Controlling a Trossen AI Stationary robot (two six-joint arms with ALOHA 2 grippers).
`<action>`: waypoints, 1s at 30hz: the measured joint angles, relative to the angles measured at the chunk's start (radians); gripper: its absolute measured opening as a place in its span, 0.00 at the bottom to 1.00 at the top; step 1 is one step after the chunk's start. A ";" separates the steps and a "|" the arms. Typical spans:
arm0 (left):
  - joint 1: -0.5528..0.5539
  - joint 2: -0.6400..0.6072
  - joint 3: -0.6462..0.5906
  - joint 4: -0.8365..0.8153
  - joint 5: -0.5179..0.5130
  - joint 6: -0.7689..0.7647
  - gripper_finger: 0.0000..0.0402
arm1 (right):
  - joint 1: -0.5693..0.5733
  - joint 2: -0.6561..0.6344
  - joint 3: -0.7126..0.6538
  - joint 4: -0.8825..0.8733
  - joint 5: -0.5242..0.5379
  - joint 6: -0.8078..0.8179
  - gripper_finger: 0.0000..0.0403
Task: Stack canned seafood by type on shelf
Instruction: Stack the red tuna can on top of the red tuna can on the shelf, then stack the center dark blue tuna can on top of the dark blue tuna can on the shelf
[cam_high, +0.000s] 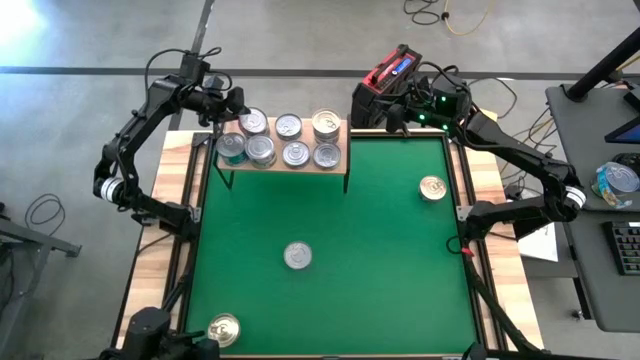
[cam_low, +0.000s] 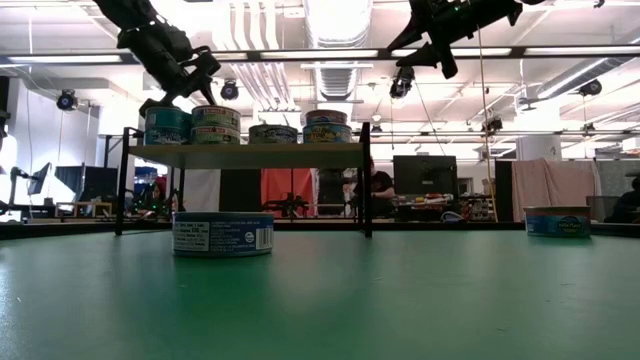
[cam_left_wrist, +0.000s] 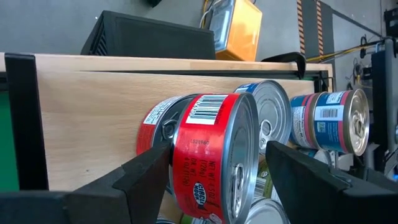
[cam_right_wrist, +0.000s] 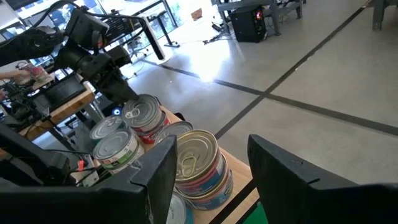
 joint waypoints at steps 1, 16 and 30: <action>0.000 0.000 0.000 0.000 0.000 0.010 0.62 | 0.000 0.000 0.000 0.000 0.000 0.000 0.46; 0.000 -0.002 0.000 0.031 0.048 0.017 0.62 | 0.000 0.000 0.000 0.000 0.001 0.000 0.47; -0.056 -0.009 0.144 0.046 0.119 0.133 0.62 | 0.000 0.000 0.000 0.000 0.000 0.000 0.47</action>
